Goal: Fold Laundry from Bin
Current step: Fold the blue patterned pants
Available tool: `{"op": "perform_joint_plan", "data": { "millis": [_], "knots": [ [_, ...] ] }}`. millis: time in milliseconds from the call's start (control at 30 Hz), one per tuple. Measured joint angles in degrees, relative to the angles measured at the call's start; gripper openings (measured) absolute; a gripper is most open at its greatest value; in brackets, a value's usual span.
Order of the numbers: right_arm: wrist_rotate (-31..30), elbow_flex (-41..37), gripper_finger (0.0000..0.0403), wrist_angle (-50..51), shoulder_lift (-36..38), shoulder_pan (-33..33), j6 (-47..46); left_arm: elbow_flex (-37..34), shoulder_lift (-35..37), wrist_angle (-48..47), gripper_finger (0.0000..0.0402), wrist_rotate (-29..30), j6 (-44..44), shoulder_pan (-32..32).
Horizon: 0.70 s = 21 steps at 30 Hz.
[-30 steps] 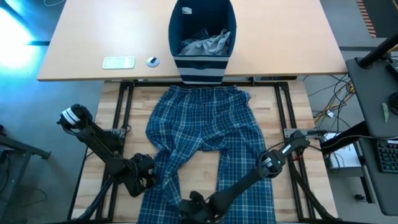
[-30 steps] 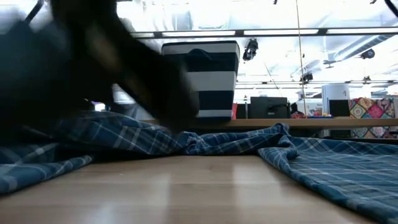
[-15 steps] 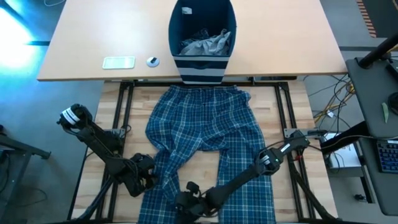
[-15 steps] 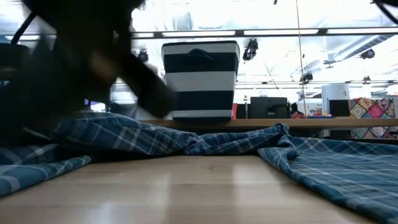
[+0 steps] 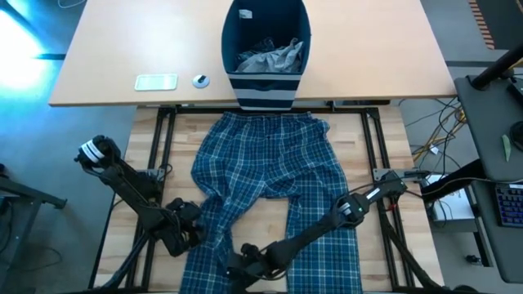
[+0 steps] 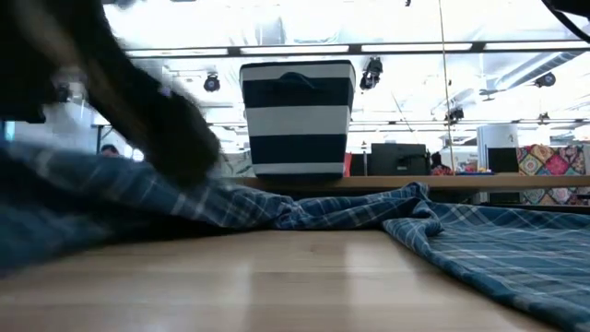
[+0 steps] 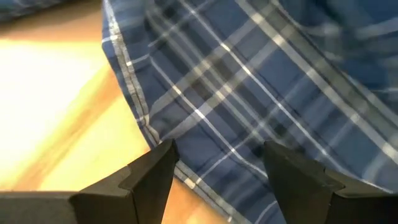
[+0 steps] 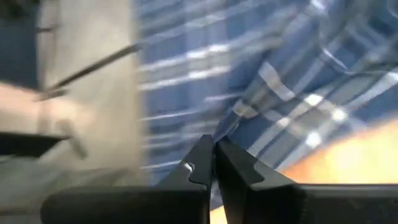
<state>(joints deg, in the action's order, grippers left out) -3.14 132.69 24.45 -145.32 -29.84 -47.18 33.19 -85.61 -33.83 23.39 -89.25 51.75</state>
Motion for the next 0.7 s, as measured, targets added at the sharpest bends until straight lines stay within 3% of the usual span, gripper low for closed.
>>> {"op": "perform_joint_plan", "data": {
  "millis": [167, 267, 433, 567, 700],
  "knots": [
    [15.0, 1.8, 0.0008, -4.2, 2.7, 0.3, -8.6, -0.3, 2.7, -4.5, 0.0233, -2.6, -0.3, 0.0],
    [17.7, 1.9, 0.0008, -3.9, 4.4, 0.2, -14.6, -0.6, 5.4, -5.6, 0.0233, -2.6, -0.1, 0.0],
    [9.8, 2.2, 0.0009, -2.0, 7.1, 0.2, -13.7, -0.1, 11.0, -5.0, 0.0233, -2.3, 3.3, 0.3],
    [0.1, 2.3, 0.0009, 9.1, 6.4, 0.1, -6.9, 1.5, 14.5, -5.0, 0.0233, -2.6, 5.6, 1.0],
    [-2.3, 2.0, 0.0012, 16.4, 2.2, -0.5, -2.4, 4.9, 16.8, -5.2, 0.0233, -3.1, 7.2, 1.6]
  ]
}}
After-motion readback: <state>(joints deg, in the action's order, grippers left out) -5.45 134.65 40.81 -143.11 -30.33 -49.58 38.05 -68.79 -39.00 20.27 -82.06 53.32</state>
